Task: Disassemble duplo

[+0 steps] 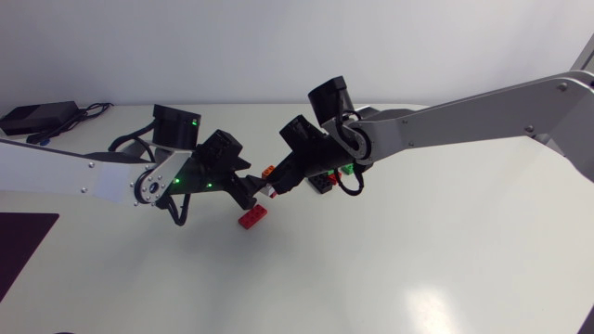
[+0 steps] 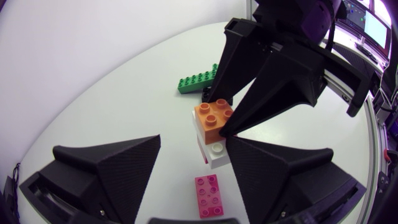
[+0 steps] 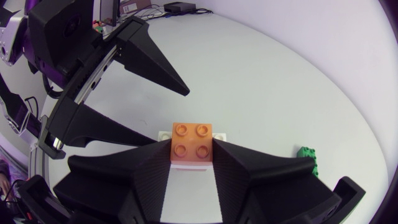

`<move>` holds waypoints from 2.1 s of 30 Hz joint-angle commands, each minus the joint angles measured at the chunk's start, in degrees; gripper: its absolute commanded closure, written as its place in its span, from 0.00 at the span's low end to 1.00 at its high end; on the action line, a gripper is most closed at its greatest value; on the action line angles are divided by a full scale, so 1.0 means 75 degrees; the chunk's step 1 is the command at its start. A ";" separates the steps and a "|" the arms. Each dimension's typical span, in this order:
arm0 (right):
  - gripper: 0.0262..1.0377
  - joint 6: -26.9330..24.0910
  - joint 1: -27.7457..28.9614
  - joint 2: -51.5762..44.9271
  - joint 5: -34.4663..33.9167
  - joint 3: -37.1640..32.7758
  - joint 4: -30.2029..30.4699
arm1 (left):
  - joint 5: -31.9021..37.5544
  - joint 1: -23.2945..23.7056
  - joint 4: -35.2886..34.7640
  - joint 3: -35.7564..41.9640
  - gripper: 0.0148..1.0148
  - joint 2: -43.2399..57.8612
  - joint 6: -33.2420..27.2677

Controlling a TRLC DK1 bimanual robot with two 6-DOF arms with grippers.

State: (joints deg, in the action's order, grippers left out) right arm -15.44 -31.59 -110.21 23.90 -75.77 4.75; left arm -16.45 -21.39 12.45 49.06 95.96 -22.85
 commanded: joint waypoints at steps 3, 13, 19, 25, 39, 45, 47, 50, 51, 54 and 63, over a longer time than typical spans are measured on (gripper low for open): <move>0.69 0.0008 -0.0053 0.0258 0.0095 0.0235 0.0093 | 0.0002 0.0039 0.0051 -0.0096 0.27 0.0142 0.0082; 0.69 0.0043 0.0029 0.0398 0.0247 0.0247 0.0151 | 0.0002 0.0027 0.0051 -0.0107 0.27 0.0178 0.0059; 0.69 0.0184 0.0134 0.0515 0.0364 0.0259 0.0163 | 0.0002 0.0016 0.0051 -0.0096 0.27 0.0178 0.0059; 0.69 0.0395 0.0252 0.0551 0.0575 0.0259 0.0128 | 0.0002 0.0004 0.0051 -0.0107 0.27 0.0178 0.0059; 0.69 0.0629 0.0369 0.0609 0.0903 0.0259 0.0093 | 0.0002 0.0004 0.0051 -0.0096 0.27 0.0189 0.0059; 0.69 0.0828 0.0498 0.0586 0.1079 0.0235 0.0058 | 0.0002 0.0004 0.0051 -0.0096 0.27 0.0201 0.0059; 0.69 0.0864 0.0521 0.0586 0.1126 0.0223 0.0058 | 0.0002 0.0004 0.0051 -0.0096 0.27 0.0201 0.0059; 0.69 0.0957 0.0580 0.0551 0.1278 0.0188 0.0058 | 0.0002 0.0004 0.0051 -0.0096 0.27 0.0201 0.0059; 0.69 0.0993 0.0603 0.0539 0.1325 0.0188 0.0058 | 0.0002 0.0004 0.0051 -0.0096 0.27 0.0213 0.0059; 0.69 0.1004 0.0627 0.0527 0.1337 0.0165 0.0046 | 0.0002 0.0004 0.0051 -0.0096 0.27 0.0213 0.0059; 0.69 0.0653 0.0591 0.0515 0.0786 0.0212 -0.0036 | 0.0002 0.0004 0.0051 -0.0096 0.27 0.0224 0.0059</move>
State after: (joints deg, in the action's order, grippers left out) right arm -9.89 -27.29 -107.28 30.83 -74.72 5.15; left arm -16.45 -21.43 12.86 49.06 96.44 -22.85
